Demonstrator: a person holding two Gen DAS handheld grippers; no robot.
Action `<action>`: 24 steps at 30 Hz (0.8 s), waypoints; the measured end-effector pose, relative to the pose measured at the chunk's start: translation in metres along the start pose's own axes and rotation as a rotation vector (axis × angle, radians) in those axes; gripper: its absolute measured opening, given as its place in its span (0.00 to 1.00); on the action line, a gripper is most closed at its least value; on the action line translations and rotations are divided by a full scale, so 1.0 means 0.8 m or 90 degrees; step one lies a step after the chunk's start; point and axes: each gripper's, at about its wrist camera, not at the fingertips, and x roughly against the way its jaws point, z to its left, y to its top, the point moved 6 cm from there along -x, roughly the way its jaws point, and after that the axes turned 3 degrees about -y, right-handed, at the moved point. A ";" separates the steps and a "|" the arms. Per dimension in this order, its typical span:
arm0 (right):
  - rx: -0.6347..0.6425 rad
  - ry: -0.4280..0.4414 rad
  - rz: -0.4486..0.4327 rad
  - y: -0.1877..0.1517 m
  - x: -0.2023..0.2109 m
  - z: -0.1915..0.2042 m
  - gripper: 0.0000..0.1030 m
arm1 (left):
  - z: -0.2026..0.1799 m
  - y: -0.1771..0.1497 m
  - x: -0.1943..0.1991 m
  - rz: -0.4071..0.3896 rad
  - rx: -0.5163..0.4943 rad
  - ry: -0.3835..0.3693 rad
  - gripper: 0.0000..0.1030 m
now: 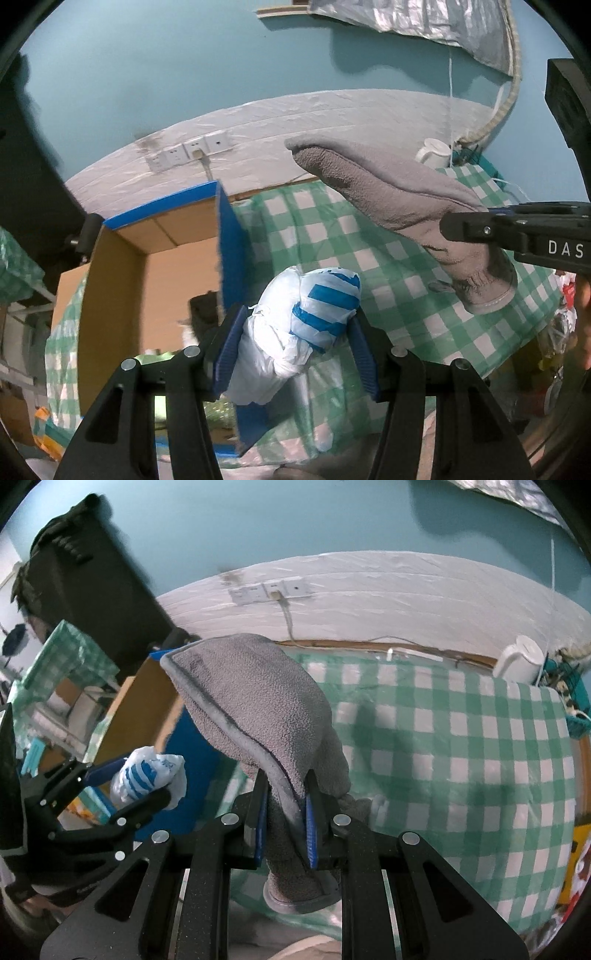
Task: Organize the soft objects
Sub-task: 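Drop the grey sock into the box with the right tool while the left drops the striped sock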
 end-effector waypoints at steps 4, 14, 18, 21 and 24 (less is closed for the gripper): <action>0.019 0.008 -0.002 0.005 -0.001 0.026 0.14 | 0.025 -0.005 0.013 -0.010 0.017 0.011 0.55; 0.061 0.019 0.005 0.016 -0.019 0.090 0.14 | 0.078 -0.021 0.032 -0.022 0.062 0.037 0.55; 0.080 0.021 0.010 0.021 -0.028 0.115 0.14 | 0.101 -0.029 0.035 -0.020 0.084 0.048 0.55; 0.093 0.025 0.011 0.027 -0.036 0.135 0.14 | 0.122 -0.036 0.037 -0.018 0.106 0.054 0.55; 0.106 0.030 0.014 0.033 -0.044 0.153 0.14 | 0.140 -0.041 0.039 -0.018 0.122 0.061 0.55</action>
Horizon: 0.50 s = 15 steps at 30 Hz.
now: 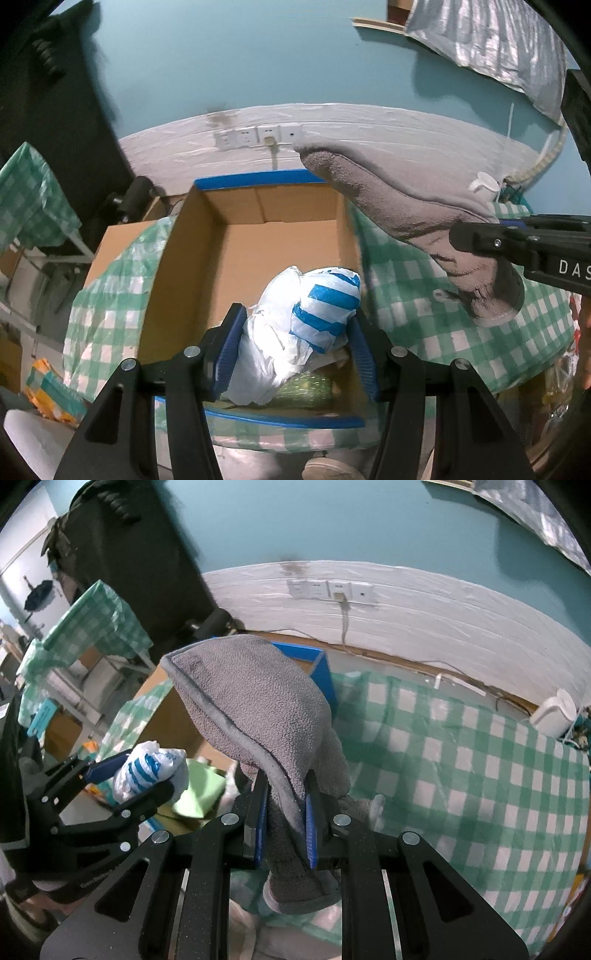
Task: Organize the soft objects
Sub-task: 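Drop the grey sock into the box with the right tool while the left drops the striped sock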
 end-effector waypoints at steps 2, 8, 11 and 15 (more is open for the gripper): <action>0.010 0.002 0.003 0.006 -0.006 0.011 0.14 | 0.012 -0.001 0.000 0.000 0.010 0.004 0.55; 0.039 0.008 0.010 0.025 -0.024 0.045 0.14 | 0.042 -0.009 -0.003 0.007 0.038 0.016 0.55; 0.046 0.011 0.016 0.033 -0.035 0.060 0.14 | 0.055 -0.013 -0.006 0.012 0.048 0.022 0.55; 0.069 0.008 0.031 0.041 -0.053 0.081 0.14 | 0.073 -0.019 -0.016 0.022 0.062 0.030 0.55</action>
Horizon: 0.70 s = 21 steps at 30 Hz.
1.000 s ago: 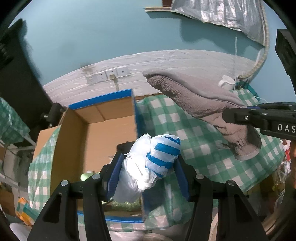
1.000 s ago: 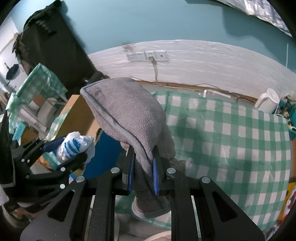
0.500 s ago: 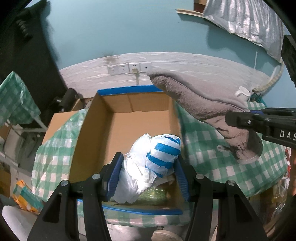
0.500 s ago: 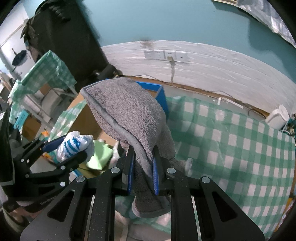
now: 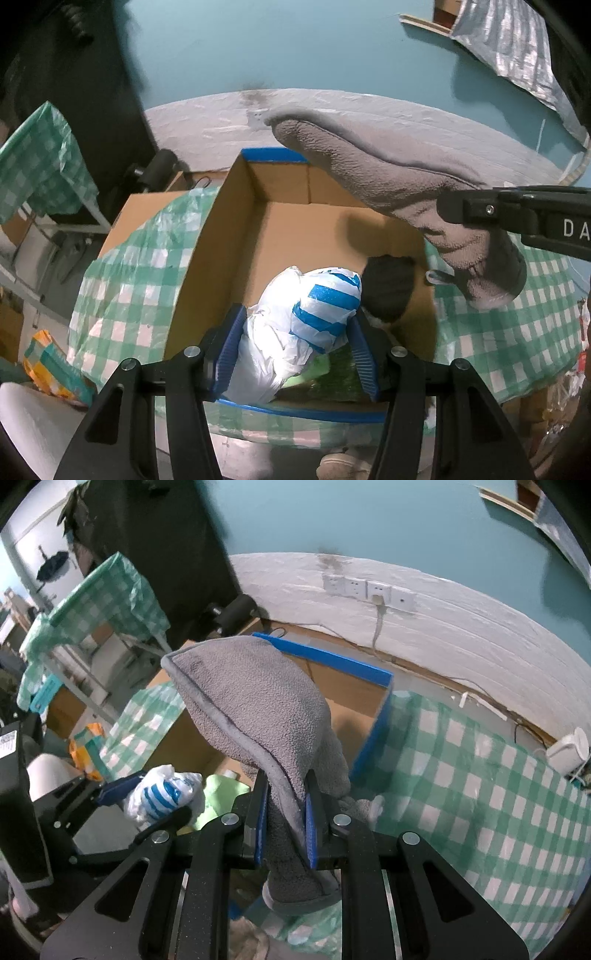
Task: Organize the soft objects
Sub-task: 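Drop the grey sock into the box with the right tool while the left drops the striped sock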
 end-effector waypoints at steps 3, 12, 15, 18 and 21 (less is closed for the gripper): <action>0.020 -0.002 0.013 0.006 -0.014 0.015 0.14 | 0.014 -0.003 -0.007 0.007 0.014 0.006 0.55; 0.048 -0.013 0.043 0.009 -0.049 0.030 0.18 | 0.031 -0.006 -0.017 0.020 0.037 0.008 0.56; 0.038 -0.016 0.030 0.014 -0.051 0.031 0.33 | 0.033 -0.007 -0.020 0.023 0.046 0.010 0.62; 0.043 -0.026 0.017 0.016 -0.050 0.032 0.37 | 0.035 -0.009 -0.023 0.028 0.054 0.019 0.75; 0.035 -0.027 0.002 0.016 -0.042 0.029 0.50 | 0.037 -0.010 -0.022 0.026 0.052 0.022 0.78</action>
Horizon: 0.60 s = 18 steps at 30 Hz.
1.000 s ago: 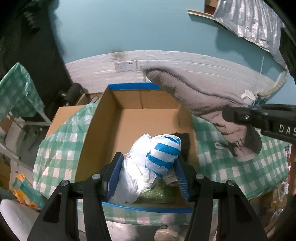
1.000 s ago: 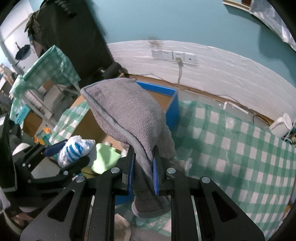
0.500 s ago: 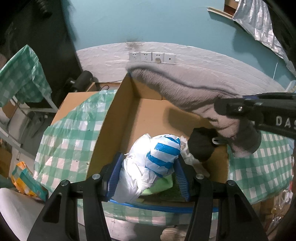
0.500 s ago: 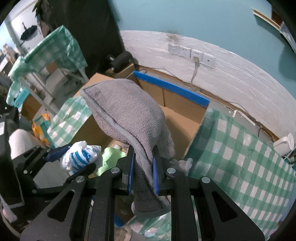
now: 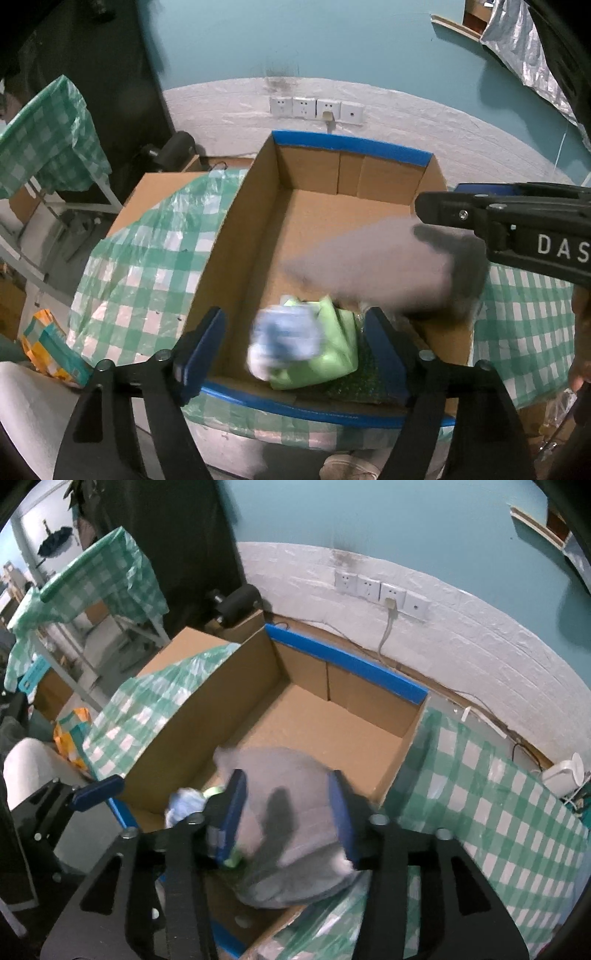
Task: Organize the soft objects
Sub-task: 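Drop the grey sock into the box with the right tool while the left drops the striped sock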
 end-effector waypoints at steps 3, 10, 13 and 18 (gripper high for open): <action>-0.002 -0.002 -0.007 0.000 0.008 -0.005 0.50 | 0.000 0.002 0.007 -0.012 -0.003 0.006 0.78; -0.018 -0.016 -0.026 -0.007 0.042 -0.023 0.53 | -0.001 0.003 0.023 -0.019 0.002 0.004 0.78; -0.027 -0.015 -0.033 -0.013 0.058 -0.029 0.54 | -0.006 0.004 0.034 -0.026 -0.006 0.002 0.79; -0.030 -0.031 -0.048 -0.025 0.083 -0.037 0.56 | -0.017 0.008 0.056 -0.049 -0.017 -0.007 0.84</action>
